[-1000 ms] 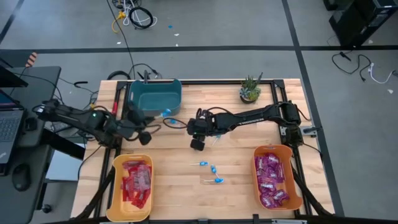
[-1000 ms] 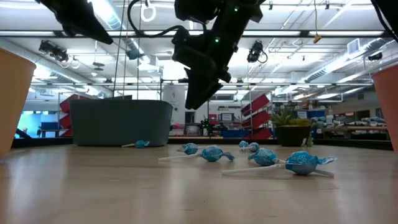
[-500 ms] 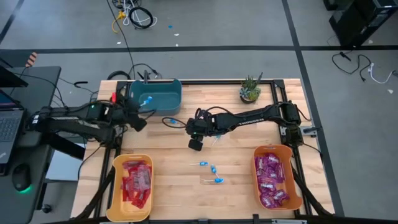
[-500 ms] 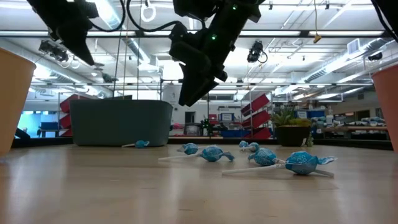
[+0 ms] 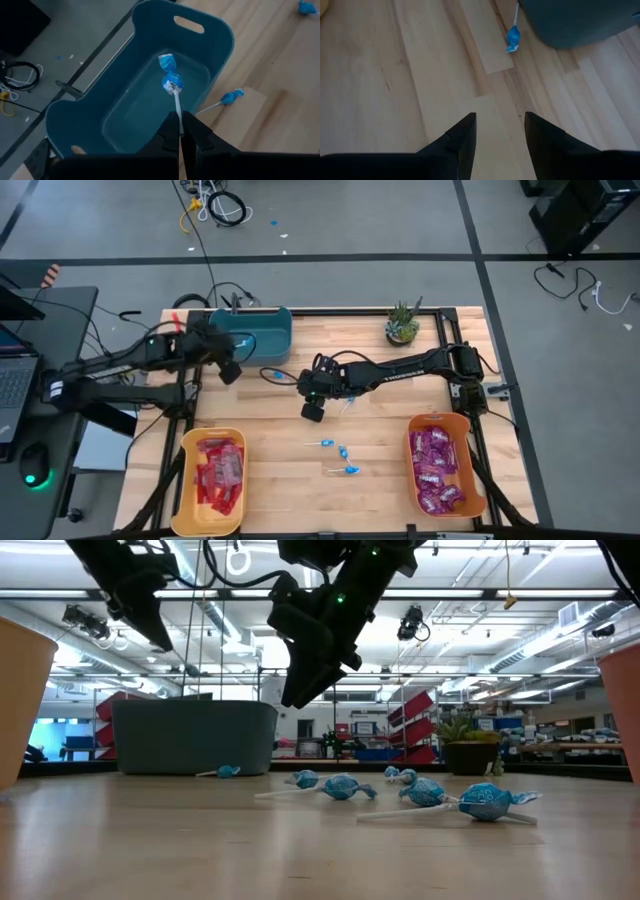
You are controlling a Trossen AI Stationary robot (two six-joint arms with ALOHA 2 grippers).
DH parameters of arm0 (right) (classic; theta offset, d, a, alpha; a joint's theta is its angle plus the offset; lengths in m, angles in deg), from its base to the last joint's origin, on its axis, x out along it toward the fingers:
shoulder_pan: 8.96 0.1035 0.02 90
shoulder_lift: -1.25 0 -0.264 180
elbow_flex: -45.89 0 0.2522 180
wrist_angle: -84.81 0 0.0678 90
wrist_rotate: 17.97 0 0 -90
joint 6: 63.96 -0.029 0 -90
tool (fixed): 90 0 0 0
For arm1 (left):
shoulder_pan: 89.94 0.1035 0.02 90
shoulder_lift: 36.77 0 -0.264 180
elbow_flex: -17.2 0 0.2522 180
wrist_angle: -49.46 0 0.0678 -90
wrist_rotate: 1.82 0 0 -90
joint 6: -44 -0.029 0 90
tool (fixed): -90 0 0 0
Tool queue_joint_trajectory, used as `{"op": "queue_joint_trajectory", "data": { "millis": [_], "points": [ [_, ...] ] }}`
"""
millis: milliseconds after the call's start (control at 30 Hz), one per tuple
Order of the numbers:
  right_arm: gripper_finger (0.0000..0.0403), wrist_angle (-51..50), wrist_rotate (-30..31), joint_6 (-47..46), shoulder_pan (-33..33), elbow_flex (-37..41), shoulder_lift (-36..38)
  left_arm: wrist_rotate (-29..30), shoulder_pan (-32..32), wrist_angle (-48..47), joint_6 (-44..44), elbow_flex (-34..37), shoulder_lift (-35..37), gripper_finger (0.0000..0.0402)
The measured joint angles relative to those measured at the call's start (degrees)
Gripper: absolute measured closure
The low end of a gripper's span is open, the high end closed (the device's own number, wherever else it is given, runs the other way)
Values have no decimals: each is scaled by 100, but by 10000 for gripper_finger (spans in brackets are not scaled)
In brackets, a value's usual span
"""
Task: Sort candy
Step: Put the blue candy into the blue bin
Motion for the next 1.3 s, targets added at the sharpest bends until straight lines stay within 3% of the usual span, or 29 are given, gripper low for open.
{"op": "queue_joint_trajectory", "data": {
  "millis": [700,967,1300],
  "points": [
    [249,52,-1,6,0,0,0,-2071,2236,413,-1509,4,-1487,401],
    [249,54,-2,2,0,0,-2,-2146,2688,453,-1687,4,-1846,376],
    [249,116,-3,-14,0,0,-2,-2152,2818,620,-1814,4,-1876,342]
  ]
}}
